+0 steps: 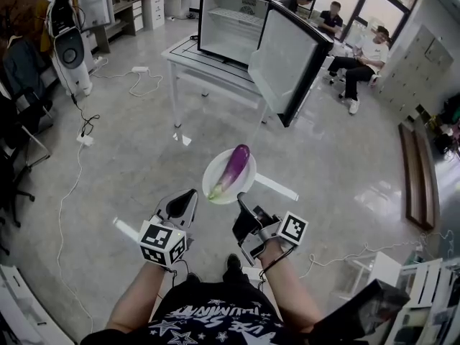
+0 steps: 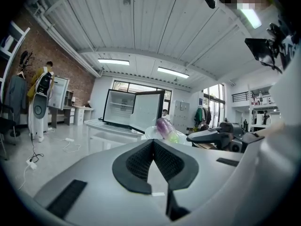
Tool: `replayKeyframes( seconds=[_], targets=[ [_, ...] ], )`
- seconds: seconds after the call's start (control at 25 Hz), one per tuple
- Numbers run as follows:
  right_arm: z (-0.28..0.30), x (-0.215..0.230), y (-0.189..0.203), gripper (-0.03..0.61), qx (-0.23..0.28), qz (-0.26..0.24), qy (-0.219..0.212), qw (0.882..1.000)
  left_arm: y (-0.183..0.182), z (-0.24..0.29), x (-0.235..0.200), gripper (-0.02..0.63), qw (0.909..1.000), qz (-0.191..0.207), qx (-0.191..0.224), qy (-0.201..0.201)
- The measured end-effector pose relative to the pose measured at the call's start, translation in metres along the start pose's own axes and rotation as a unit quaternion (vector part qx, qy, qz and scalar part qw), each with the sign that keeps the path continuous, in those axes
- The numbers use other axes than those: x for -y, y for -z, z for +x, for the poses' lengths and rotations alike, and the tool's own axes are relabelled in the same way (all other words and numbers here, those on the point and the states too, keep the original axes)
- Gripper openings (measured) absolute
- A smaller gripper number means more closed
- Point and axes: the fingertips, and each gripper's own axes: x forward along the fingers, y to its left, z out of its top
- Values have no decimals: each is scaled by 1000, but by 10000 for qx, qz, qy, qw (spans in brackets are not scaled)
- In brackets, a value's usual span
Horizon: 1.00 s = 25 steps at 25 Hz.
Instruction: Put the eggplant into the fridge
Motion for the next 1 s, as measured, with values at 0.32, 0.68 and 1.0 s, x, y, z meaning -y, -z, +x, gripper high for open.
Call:
replayKeyframes(
  seconds=[0.32, 0.68, 1.0],
  targets=[
    [4, -1, 18, 21, -27, -72, -38, 10000, 4, -15, -6, 9, 10000, 12, -14, 36],
    [11, -2, 38, 20, -73, -213, -41, 9997, 7, -30, -17, 9, 10000, 5, -30, 55],
    [15, 3, 56, 20, 77, -55, -58, 9999, 15, -53, -31, 9, 9999, 30, -90, 62]
  ],
)
